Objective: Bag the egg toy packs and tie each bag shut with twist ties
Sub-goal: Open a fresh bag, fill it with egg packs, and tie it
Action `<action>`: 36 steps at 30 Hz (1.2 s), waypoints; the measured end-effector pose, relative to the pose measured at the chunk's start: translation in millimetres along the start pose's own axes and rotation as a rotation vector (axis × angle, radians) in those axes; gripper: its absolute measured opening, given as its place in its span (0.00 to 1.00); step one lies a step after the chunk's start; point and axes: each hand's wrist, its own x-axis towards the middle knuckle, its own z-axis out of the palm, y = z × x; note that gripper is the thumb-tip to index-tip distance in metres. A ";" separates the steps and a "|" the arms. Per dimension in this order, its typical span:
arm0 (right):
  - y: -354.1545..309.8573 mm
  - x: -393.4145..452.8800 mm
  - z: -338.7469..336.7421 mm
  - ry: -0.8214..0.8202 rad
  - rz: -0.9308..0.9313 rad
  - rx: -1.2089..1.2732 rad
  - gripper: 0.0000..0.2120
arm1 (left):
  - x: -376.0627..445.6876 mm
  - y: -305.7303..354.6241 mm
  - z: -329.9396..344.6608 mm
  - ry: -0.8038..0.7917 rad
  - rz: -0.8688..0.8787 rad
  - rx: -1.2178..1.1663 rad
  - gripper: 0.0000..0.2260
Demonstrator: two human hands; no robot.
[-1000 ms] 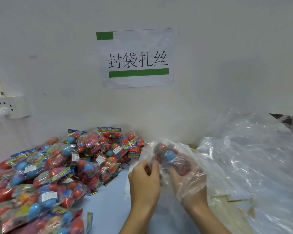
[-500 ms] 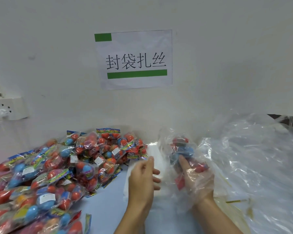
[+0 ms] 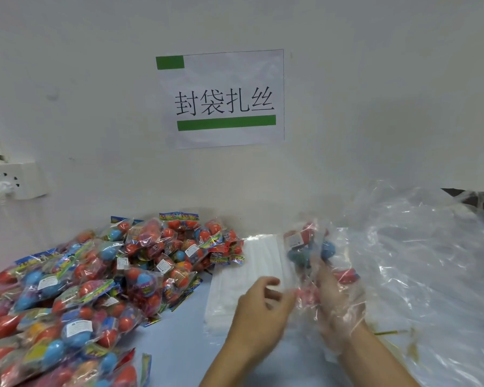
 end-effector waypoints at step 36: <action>-25.7 -32.3 20.6 -0.528 -0.403 -0.653 0.11 | 16.0 -8.5 -56.8 1.096 0.061 -0.227 0.10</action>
